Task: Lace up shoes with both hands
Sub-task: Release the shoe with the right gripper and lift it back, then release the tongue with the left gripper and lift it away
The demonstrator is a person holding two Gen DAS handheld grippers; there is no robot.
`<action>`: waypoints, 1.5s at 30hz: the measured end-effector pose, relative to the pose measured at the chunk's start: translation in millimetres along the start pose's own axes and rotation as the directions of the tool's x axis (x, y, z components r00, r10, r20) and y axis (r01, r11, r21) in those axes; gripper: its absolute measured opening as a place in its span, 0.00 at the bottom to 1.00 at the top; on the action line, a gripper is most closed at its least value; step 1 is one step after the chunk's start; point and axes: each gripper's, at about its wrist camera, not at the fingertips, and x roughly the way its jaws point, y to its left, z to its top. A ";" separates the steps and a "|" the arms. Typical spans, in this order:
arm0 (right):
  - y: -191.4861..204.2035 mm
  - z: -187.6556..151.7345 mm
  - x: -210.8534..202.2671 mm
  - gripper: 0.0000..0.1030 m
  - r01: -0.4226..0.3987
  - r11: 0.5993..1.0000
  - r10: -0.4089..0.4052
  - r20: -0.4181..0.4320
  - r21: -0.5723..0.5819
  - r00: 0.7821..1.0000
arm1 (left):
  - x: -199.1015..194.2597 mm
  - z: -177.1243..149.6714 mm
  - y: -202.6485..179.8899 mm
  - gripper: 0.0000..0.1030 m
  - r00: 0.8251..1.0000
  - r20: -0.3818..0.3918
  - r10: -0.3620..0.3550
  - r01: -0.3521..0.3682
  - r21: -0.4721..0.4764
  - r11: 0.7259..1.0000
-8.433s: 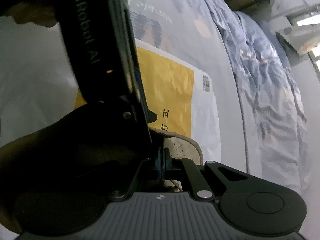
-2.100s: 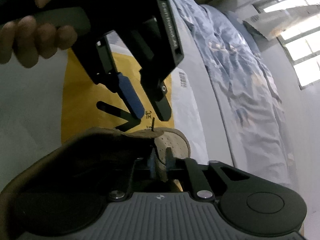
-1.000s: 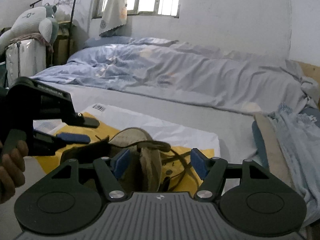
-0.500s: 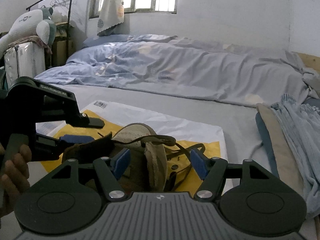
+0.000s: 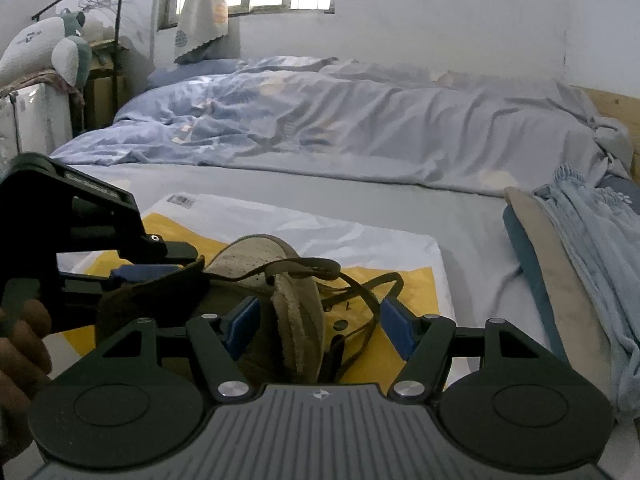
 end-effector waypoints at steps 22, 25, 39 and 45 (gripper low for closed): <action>-7.4 -12.6 23.0 0.74 0.166 0.985 -0.162 -0.090 0.038 0.983 | -13.8 18.6 -4.8 0.00 0.999 0.052 -0.012 0.012 0.006 1.000; -9.0 -12.8 23.0 0.74 0.165 0.986 -0.160 -0.093 0.040 0.983 | -25.5 31.5 -5.0 0.00 0.992 0.127 -0.023 0.021 0.012 1.000; -5.6 -9.8 22.7 0.74 0.166 0.986 -0.164 -0.097 0.020 0.982 | -9.4 24.5 -4.0 0.18 0.997 0.017 -0.072 0.072 -0.017 0.997; -6.0 -11.2 22.6 0.74 0.160 0.987 -0.158 -0.093 0.017 0.983 | -4.7 16.3 -0.4 0.36 0.998 0.003 -0.068 0.068 -0.028 0.997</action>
